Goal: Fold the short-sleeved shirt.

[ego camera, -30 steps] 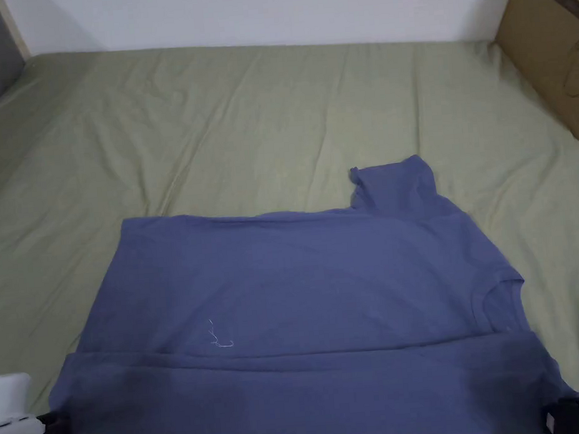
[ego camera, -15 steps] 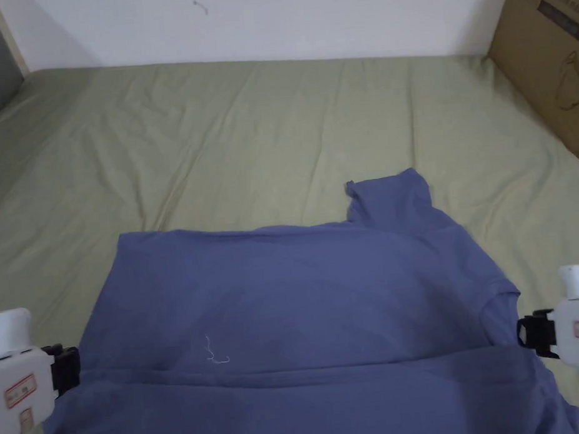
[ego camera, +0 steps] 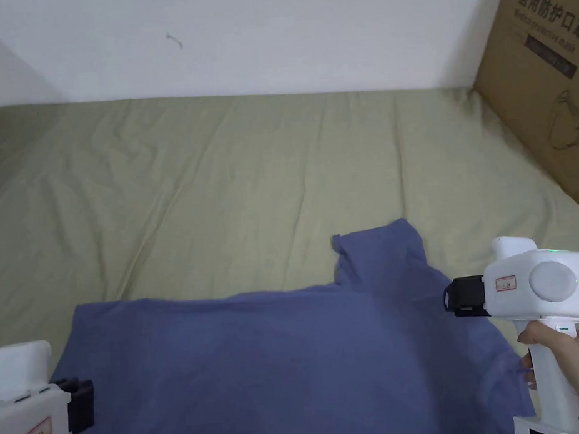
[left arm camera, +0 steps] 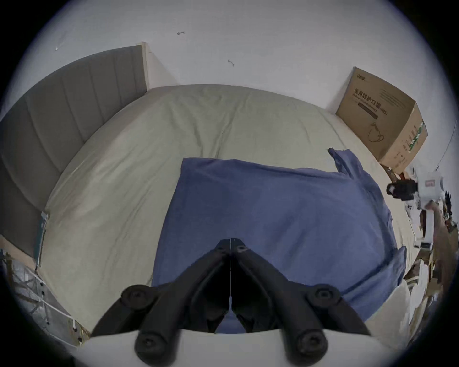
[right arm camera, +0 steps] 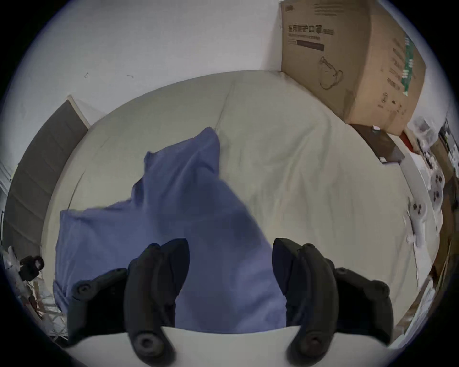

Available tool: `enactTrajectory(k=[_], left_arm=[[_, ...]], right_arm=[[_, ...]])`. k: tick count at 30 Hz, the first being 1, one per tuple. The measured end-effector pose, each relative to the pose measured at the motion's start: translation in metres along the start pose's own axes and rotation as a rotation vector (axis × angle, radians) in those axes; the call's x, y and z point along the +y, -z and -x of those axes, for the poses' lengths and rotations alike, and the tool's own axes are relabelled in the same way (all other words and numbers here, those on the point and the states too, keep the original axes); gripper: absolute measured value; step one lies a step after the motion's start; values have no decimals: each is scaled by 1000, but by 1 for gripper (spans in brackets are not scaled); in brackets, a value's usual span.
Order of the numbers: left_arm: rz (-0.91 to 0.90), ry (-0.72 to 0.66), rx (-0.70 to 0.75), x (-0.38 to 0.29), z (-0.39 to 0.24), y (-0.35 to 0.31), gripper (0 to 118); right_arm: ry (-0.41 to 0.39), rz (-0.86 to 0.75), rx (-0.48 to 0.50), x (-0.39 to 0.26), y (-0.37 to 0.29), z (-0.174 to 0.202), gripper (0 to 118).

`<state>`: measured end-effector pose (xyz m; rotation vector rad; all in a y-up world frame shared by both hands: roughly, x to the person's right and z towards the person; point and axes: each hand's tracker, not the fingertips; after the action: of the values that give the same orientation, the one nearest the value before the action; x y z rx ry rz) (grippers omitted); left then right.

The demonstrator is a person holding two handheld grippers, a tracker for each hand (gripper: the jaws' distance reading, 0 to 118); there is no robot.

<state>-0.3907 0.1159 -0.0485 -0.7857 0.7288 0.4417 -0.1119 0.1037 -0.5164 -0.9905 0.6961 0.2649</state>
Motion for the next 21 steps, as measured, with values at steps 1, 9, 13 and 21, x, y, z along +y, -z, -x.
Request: enactTrajectory(k=[1, 9, 13, 21], left_arm=[[8, 6, 5, 3, 0, 5, 0], [63, 20, 46, 11, 2, 37, 0], [88, 22, 42, 10, 5, 44, 0], [66, -15, 55, 21, 22, 44, 0]], right_arm=[[-5, 12, -3, 11, 11, -1, 73], [-80, 82, -13, 39, 82, 1, 70], [-128, 72, -42, 29, 85, 10, 8], [-87, 53, 21, 33, 71, 6, 3]])
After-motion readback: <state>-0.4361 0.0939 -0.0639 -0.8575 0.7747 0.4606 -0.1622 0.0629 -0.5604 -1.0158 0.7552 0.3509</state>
